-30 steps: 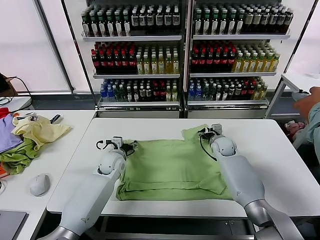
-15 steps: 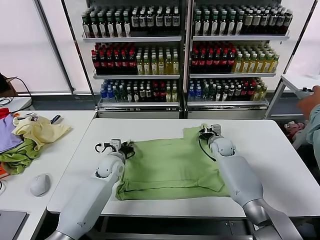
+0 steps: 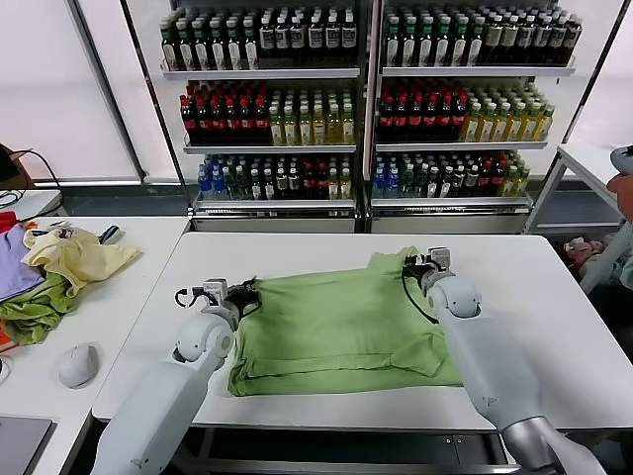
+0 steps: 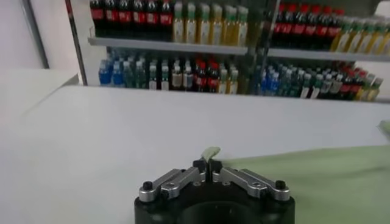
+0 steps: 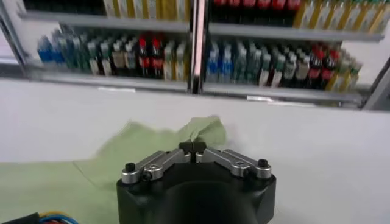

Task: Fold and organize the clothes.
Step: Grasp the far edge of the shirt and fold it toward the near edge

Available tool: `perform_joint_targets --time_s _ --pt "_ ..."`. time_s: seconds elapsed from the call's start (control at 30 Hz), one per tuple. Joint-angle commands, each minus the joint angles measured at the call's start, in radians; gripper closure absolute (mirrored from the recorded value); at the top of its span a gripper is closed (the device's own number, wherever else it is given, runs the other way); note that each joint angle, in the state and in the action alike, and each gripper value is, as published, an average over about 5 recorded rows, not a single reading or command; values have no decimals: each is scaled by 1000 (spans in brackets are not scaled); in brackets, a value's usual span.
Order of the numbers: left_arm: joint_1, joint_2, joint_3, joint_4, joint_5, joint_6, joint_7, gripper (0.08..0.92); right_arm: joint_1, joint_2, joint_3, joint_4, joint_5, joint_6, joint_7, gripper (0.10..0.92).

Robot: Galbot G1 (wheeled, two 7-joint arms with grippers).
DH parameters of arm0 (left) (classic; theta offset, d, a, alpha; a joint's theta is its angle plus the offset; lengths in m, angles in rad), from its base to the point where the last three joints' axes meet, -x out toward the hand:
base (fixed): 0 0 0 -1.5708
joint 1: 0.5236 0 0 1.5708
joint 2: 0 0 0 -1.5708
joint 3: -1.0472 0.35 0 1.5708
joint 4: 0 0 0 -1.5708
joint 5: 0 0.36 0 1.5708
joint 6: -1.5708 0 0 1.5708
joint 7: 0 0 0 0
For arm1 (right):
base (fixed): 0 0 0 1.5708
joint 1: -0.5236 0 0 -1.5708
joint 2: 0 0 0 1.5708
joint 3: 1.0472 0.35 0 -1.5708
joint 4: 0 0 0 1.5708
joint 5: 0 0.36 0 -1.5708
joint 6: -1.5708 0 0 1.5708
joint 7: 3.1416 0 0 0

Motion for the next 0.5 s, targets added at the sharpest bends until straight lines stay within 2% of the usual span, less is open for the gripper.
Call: perform_joint_targets --time_s 0.03,0.23,0.5 --pt "127 50 -48 -264 -37 -22 -1 902 -189 -108 64 347 41 -1 7 914" --pt "236 84 -72 -378 -41 5 -1 902 -340 -156 126 511 38 -11 15 914" --pt "355 113 -93 -448 -33 40 -2 902 -552 -191 247 637 29 -14 15 914"
